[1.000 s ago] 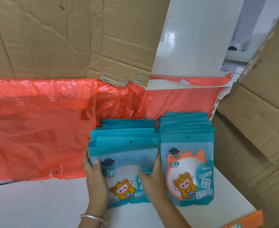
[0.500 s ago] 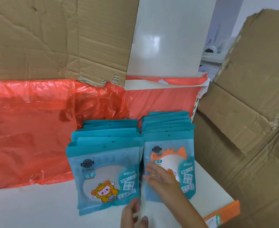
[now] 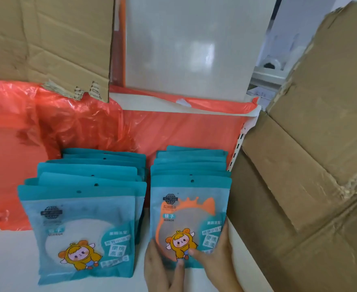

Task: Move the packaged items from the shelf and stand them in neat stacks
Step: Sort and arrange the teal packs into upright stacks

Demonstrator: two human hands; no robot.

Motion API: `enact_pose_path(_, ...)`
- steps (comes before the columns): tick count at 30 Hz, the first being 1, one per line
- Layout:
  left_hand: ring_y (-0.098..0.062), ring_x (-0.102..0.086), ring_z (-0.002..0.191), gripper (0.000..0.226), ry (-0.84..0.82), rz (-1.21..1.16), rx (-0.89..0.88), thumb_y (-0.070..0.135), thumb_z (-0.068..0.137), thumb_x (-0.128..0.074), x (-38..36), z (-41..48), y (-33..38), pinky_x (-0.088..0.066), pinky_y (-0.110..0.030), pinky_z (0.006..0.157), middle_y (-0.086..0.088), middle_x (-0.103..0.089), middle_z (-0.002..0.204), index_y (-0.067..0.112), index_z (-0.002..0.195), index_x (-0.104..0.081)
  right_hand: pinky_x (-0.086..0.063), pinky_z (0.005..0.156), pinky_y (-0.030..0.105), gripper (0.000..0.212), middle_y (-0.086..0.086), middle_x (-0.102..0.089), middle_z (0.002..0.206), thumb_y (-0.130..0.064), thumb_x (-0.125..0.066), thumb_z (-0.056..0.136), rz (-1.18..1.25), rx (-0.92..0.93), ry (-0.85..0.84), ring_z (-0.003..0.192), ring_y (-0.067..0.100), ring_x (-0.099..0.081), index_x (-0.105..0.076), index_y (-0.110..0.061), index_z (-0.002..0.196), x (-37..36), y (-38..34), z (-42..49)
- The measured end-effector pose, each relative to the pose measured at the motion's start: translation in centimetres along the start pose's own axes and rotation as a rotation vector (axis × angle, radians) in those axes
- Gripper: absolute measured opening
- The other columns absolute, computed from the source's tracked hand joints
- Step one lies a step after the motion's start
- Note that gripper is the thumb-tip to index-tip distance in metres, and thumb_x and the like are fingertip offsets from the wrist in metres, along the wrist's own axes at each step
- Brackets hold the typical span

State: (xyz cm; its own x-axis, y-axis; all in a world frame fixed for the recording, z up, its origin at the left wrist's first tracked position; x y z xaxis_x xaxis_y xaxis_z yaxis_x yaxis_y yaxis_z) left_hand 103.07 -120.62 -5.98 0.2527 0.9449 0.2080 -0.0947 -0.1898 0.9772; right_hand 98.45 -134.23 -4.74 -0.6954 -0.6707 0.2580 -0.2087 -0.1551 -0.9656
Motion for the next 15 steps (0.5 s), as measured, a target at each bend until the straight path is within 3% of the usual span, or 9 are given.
enact_pose_path(3,-0.03,-0.035,0.137,0.104,-0.004,0.061,0.059,0.057,0.061,-0.054,-0.5,1.2,1.3,-0.028,-0.046,0.114,-0.009,-0.033,0.151,0.01,0.148,-0.021,-0.043,0.105,0.048,0.132,-0.013,-0.045,0.135,-0.016,-0.092,0.039,0.059,0.025,-0.062,0.126,0.013,-0.047,-0.015,-0.044,0.142,0.6,0.4,1.7)
enact_pose_path(6,-0.024,-0.039,0.134,0.103,-0.017,0.047,0.074,0.075,0.063,-0.041,-1.2,2.5,0.9,-0.035,-0.05,0.11,0.0,-0.033,0.151,0.025,0.149,-0.014,-0.048,0.099,0.048,0.136,-0.009,-0.048,0.134,-0.019,-0.097,0.031,0.157,0.026,-0.12,0.123,0.014,-0.049,-0.02,-0.042,0.141,0.9,0.3,2.7)
enact_pose_path(9,-0.02,-0.041,0.132,0.095,-0.031,0.026,0.082,0.073,0.068,-0.037,-2.3,3.5,0.1,-0.038,-0.048,0.108,0.002,-0.035,0.15,0.028,0.148,-0.011,-0.048,0.098,0.05,0.143,-0.007,-0.048,0.132,-0.037,-0.096,0.02,0.211,0.021,-0.153,0.122,0.016,-0.05,-0.02,-0.042,0.141,1.1,0.3,3.7)
enact_pose_path(12,-0.017,-0.042,0.132,0.085,-0.033,0.005,0.078,0.063,0.078,-0.037,-2.5,3.9,0.0,-0.041,-0.044,0.107,0.002,-0.033,0.151,0.027,0.15,-0.008,-0.047,0.099,0.051,0.137,-0.009,-0.046,0.134,-0.031,-0.097,0.027,0.182,0.015,-0.16,0.125,0.018,-0.049,-0.02,-0.048,0.138,1.4,0.3,4.0)
enact_pose_path(15,-0.017,-0.04,0.133,0.088,-0.014,-0.014,0.115,0.066,0.077,-0.037,-2.5,3.9,-0.1,-0.04,-0.044,0.108,0.002,-0.032,0.151,0.027,0.15,-0.006,-0.048,0.098,0.051,0.139,-0.009,-0.046,0.135,-0.041,-0.096,0.022,0.17,0.018,-0.17,0.126,0.018,-0.048,-0.019,-0.048,0.138,1.5,0.9,4.1)
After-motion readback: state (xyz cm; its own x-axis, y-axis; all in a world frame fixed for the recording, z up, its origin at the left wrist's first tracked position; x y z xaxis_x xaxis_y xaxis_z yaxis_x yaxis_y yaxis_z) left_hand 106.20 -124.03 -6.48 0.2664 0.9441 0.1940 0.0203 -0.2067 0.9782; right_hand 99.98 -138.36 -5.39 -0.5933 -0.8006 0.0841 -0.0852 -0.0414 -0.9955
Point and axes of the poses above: each hand's wrist, its own z-axis towards the middle knuckle, its own x-axis out of the back of the hand, y = z × x, the point moved 1 cm from there along z, towards the middle knuckle
